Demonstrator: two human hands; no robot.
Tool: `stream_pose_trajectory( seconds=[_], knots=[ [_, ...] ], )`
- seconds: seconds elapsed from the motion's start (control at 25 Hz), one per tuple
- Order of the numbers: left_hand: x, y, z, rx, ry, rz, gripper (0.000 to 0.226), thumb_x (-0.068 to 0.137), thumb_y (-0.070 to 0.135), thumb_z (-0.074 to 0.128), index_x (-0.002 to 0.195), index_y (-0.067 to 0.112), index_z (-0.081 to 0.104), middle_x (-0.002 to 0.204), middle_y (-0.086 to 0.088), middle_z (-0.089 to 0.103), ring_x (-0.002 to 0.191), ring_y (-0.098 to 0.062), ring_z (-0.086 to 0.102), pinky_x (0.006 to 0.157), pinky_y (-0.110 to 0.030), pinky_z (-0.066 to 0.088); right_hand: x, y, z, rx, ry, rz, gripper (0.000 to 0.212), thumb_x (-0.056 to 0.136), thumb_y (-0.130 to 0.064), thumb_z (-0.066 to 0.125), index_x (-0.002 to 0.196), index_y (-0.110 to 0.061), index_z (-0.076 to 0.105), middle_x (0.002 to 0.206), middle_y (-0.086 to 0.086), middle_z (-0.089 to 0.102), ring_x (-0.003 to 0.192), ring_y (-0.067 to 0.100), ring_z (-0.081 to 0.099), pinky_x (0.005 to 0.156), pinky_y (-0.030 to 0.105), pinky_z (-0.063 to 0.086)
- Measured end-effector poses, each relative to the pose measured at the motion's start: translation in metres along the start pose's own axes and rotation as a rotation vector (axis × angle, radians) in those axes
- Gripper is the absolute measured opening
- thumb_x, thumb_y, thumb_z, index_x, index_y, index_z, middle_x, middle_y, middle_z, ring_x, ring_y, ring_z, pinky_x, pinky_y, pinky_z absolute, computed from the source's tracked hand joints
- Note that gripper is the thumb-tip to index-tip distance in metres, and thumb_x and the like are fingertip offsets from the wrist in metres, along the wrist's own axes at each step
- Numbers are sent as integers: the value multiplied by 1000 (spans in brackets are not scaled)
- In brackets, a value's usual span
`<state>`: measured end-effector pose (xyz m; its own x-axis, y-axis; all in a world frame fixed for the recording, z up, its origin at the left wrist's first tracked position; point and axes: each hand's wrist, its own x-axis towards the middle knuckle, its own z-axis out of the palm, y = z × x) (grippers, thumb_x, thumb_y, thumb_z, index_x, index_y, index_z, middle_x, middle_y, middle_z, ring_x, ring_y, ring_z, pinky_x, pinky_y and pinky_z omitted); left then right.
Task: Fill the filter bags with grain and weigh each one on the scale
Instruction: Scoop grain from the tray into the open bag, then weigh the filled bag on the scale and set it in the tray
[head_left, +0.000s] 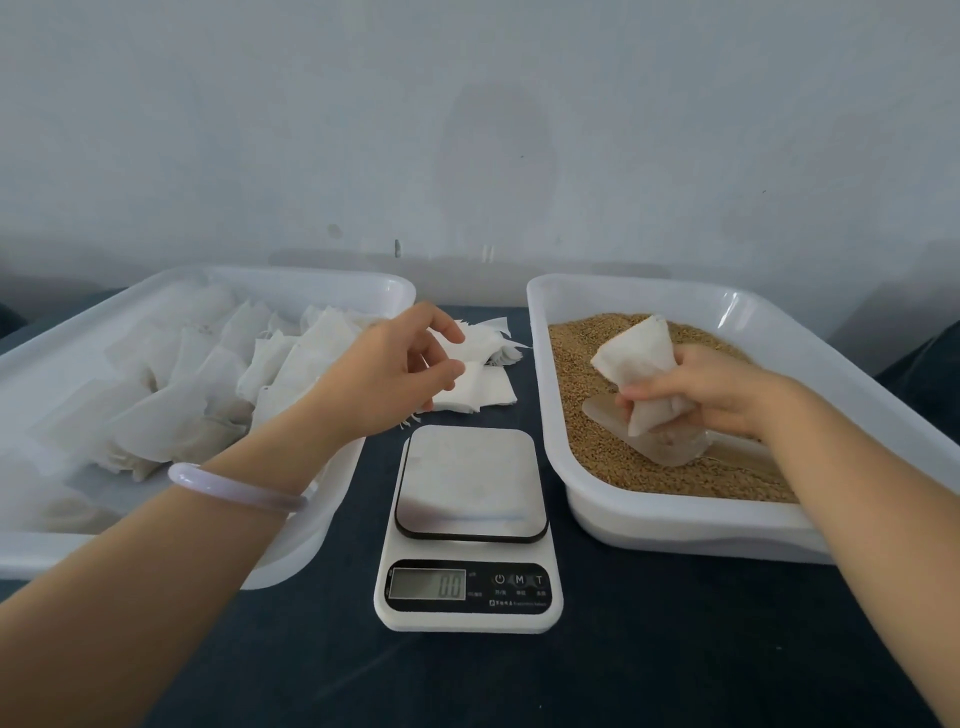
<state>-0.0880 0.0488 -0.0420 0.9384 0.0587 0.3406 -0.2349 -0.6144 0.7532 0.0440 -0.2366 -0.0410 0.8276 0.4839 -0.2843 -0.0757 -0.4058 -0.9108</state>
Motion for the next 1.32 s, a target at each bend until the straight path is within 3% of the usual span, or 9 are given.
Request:
stream_pose_trajectory(
  seconds=[0.28,0.4,0.52,0.6,0.76,0.88,1.0,1.12,1.32],
  knots=[
    [-5,10,0,-79,-103,79,43,68,47,73,103,34,52,88,4,63,67,-12,60,63,-26,46,-12,-46,60,414,-185,-388,34,60,-8,79,92,-8,67,85,9,73,83,20,70,67,31,56],
    [-7,16,-1,-237,-56,149,49,68,51,65,114,38,51,97,2,59,71,-17,59,66,-37,51,-13,-57,100,276,-237,-452,38,56,-13,84,92,-15,73,94,8,73,91,21,69,75,34,57],
    [-4,17,-2,-173,98,187,6,83,31,68,89,30,69,87,6,63,73,-7,58,62,-29,49,-9,-56,130,121,-178,-417,28,69,-8,79,94,-17,72,96,7,72,91,19,68,87,44,53],
    [-1,13,-2,-132,124,104,17,90,20,63,79,30,71,87,0,65,68,-3,59,57,-23,52,-6,-56,130,-110,-94,-441,14,75,-17,76,89,-17,72,85,2,73,77,12,66,76,36,52],
    [-1,7,-1,-4,-86,-80,18,91,25,62,79,20,74,72,-4,67,54,-11,64,61,-30,55,-6,-52,110,-503,16,-476,29,79,-28,73,75,0,64,63,2,51,59,14,44,59,29,31],
    [0,4,3,222,-200,-70,30,89,30,63,81,2,69,56,-2,56,48,-3,50,52,-13,42,-10,-48,114,-705,-25,-449,30,81,-27,71,61,-10,57,58,-4,46,52,10,39,54,26,28],
    [0,7,1,361,-275,-80,16,80,34,72,66,25,69,52,9,44,50,-6,39,48,-12,33,-7,-46,123,-868,-56,-437,43,84,-28,66,54,-19,38,54,-6,35,48,7,32,49,26,23],
    [1,11,4,446,-346,-68,41,71,28,79,42,45,55,39,13,40,45,-1,40,46,-13,32,-6,-47,123,-924,-37,-417,30,85,-26,62,60,-17,47,58,-4,43,52,8,38,49,25,25],
    [1,9,9,568,-396,-51,33,72,26,77,48,35,56,44,12,45,49,0,44,45,-14,29,-7,-46,129,-1030,-21,-446,33,77,-31,61,48,-24,47,44,-8,43,48,7,37,45,17,20]
  ],
)
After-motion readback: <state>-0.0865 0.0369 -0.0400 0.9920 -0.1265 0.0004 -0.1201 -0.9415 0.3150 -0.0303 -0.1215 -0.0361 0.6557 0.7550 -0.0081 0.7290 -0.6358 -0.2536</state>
